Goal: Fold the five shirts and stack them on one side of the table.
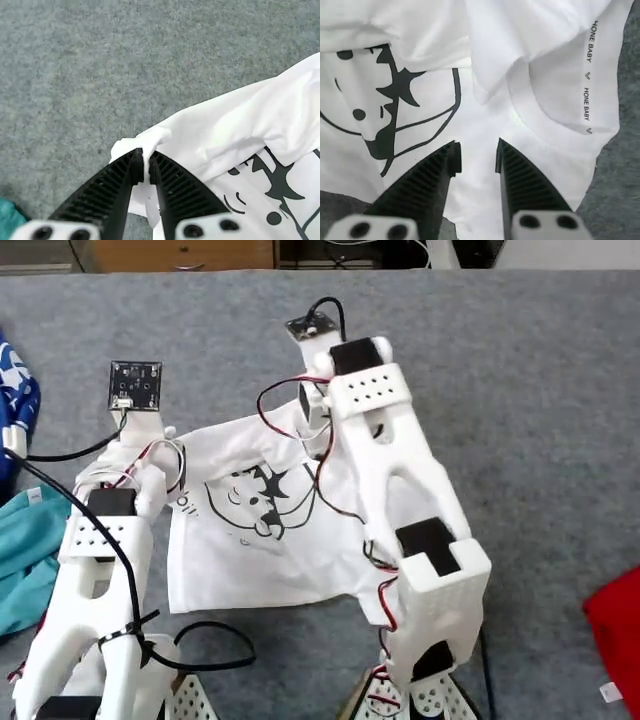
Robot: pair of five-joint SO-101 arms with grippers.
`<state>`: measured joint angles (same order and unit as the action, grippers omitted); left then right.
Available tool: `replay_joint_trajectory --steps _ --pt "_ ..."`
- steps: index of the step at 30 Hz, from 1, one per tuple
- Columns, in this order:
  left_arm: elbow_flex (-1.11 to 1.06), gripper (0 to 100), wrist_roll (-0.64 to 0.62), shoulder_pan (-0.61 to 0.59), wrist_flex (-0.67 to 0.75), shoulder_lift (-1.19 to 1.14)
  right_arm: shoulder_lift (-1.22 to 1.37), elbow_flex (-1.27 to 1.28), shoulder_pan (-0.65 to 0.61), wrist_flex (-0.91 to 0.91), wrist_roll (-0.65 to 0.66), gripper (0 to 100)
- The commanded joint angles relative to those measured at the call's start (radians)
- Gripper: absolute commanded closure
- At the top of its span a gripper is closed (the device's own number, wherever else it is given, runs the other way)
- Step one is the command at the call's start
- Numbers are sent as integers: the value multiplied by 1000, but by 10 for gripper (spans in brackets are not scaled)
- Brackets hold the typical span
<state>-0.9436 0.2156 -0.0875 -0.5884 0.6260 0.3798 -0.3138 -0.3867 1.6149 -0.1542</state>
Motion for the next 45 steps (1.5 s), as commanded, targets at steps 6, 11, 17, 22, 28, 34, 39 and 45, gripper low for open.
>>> replay_joint_trajectory --steps 6,11,17,22,28,34,39,45 --pt "51 980 -14 6 -6 2 16 13 -8 -86 -37 861" --pt "51 980 -14 6 -6 2 35 13 -7 -118 -71 861" --pt "51 980 -14 6 -6 2 108 5 -7 -147 -71 862" --pt "51 980 -12 6 -6 2 125 7 -2 -183 -71 938" --pt "51 980 -11 6 -5 2 127 7 25 -209 -71 962" --pt "54 980 -9 8 -2 2 119 5 62 -204 -71 969" --pt "61 980 -11 8 -3 2 119 -61 97 -155 -63 991" --pt "63 980 -9 9 0 2 119 -314 128 -9 -60 992"
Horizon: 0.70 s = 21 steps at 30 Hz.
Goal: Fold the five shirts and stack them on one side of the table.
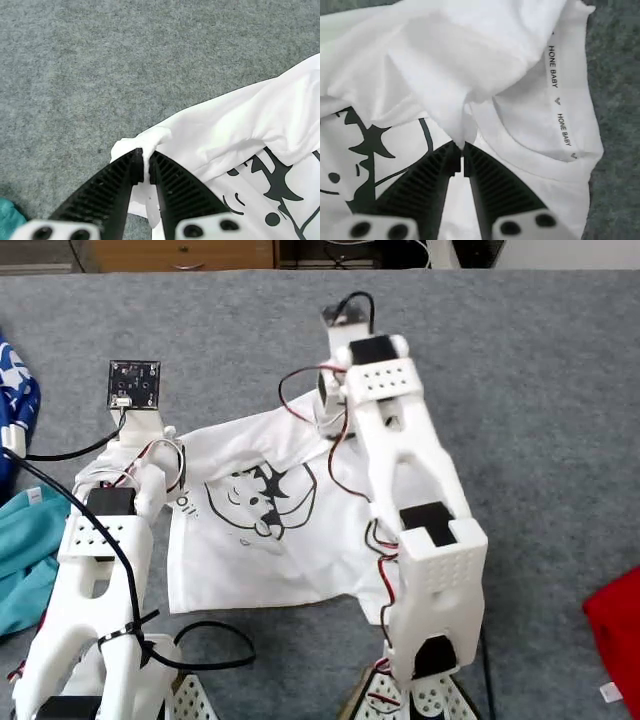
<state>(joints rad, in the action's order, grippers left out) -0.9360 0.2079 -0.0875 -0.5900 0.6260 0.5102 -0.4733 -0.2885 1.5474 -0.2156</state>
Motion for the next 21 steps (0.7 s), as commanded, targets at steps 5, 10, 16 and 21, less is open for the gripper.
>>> replay_joint_trajectory --steps 5,10,16,21 --pt "55 980 -2 6 0 10 -10 -440 59 169 12 992" --pt "121 980 -8 -15 -6 48 -12 -704 104 235 29 993" --pt "152 980 -51 -18 -6 125 -13 -857 173 238 97 993" --pt "178 980 -49 -28 -91 228 -116 -883 208 238 158 993"
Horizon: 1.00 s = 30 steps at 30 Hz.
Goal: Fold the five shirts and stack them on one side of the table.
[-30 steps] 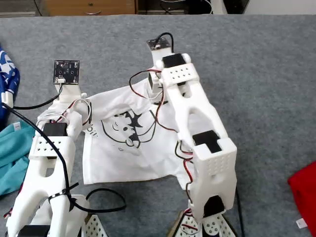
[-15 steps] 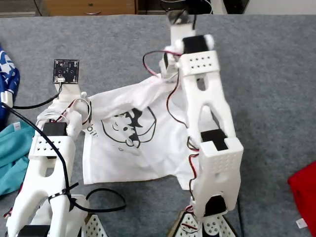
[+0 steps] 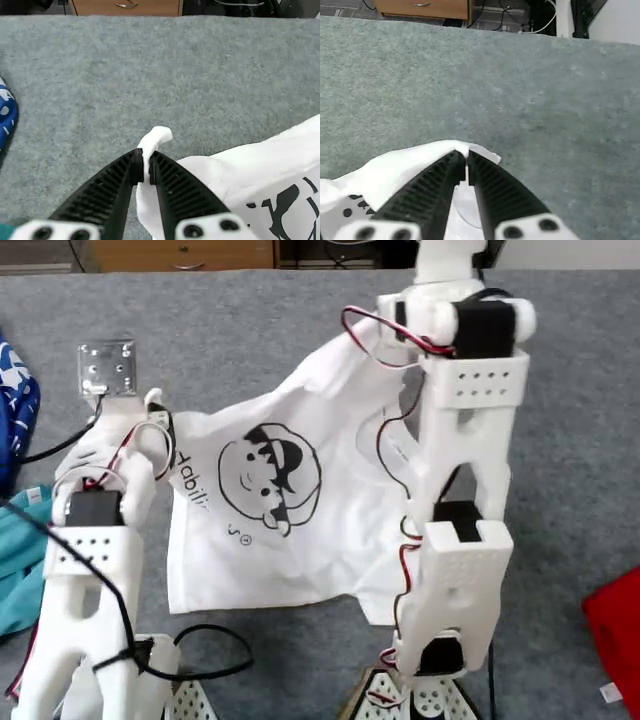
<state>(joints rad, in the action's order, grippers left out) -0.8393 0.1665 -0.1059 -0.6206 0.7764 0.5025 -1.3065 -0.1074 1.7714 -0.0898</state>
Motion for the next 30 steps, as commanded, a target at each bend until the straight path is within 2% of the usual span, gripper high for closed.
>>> replay_joint_trajectory --steps 1,5,9,12,16,24,30 --pt "98 980 -6 -9 -101 108 -148 -47 28 15 44 993" --pt "172 980 -17 3 -233 249 -317 21 41 15 80 993" --pt "229 980 -92 17 -307 357 -519 272 42 15 80 993" --pt "275 980 -104 18 -341 366 -684 476 42 12 80 993" --pt "325 980 -104 18 -365 331 -823 616 61 -14 84 993" --pt "330 980 -100 0 -344 120 -667 773 67 -261 86 993" --pt "319 980 -98 -51 -77 -206 -421 768 54 -474 80 993"
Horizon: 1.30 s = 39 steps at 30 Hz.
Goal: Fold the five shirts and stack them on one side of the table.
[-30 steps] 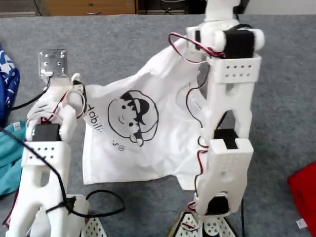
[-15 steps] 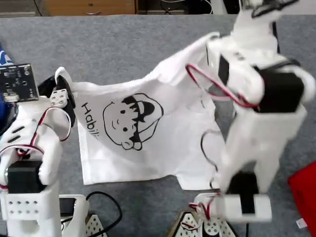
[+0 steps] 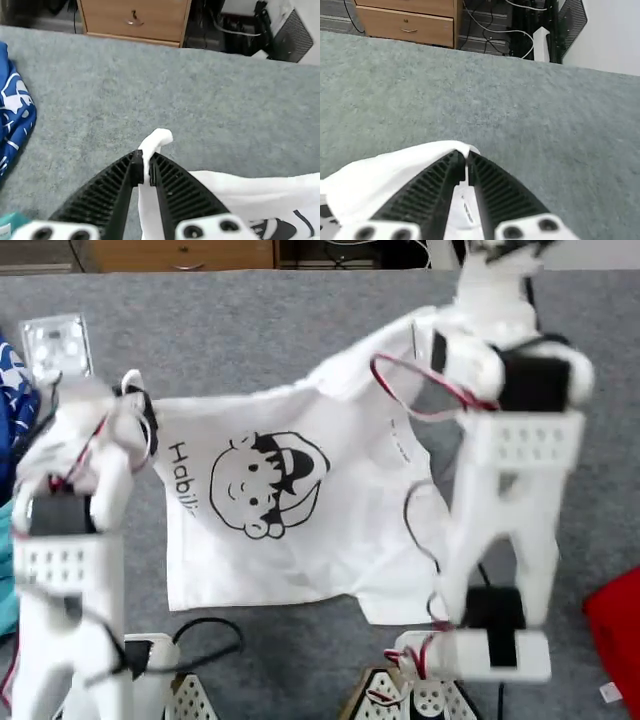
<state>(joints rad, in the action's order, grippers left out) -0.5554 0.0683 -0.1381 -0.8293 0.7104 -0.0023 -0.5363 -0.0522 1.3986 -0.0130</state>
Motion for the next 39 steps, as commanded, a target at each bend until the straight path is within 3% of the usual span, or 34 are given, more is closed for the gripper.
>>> replay_joint_trajectory --steps 1,5,9,19,28,32,39 --pt "35 980 0 -18 187 -205 124 -8 -5 -129 3 993" --pt "83 980 2 -11 348 -455 271 -91 -54 -192 3 993" --pt "229 980 20 -18 322 -680 371 -239 -99 -123 3 993" --pt "519 980 124 28 -288 -832 464 -509 -74 390 8 991" --pt "632 980 127 84 -735 -832 337 -168 -42 387 9 991" --pt "631 980 121 127 -810 -832 214 91 -1 385 34 991" --pt "532 980 29 192 -822 -832 -90 549 179 292 233 991"
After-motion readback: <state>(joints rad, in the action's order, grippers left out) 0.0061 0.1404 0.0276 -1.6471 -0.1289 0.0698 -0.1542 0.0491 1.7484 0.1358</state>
